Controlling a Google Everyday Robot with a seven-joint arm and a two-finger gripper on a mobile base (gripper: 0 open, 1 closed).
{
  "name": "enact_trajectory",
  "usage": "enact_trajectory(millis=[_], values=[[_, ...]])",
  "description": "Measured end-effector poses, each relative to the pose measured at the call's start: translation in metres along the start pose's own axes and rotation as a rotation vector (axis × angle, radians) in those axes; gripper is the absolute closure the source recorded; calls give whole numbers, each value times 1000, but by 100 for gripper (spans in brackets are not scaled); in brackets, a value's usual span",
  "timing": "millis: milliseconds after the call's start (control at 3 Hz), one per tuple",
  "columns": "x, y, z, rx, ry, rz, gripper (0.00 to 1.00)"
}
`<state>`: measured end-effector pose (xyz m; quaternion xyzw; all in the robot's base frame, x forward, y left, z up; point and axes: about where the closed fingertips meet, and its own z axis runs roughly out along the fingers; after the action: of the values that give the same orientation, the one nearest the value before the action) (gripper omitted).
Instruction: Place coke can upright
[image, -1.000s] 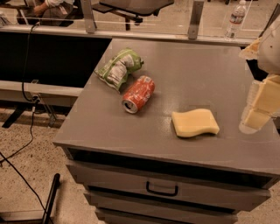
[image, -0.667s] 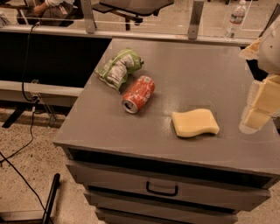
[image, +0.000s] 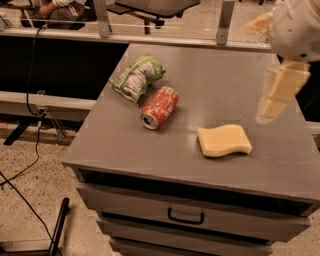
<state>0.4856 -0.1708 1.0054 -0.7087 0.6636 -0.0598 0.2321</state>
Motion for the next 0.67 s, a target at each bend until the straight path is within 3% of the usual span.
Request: enact_trajectory(millis=[333,667], values=[[-92,-39,30,52,-53,-397,0],[-141,-49,66,58,-14,-621,0]])
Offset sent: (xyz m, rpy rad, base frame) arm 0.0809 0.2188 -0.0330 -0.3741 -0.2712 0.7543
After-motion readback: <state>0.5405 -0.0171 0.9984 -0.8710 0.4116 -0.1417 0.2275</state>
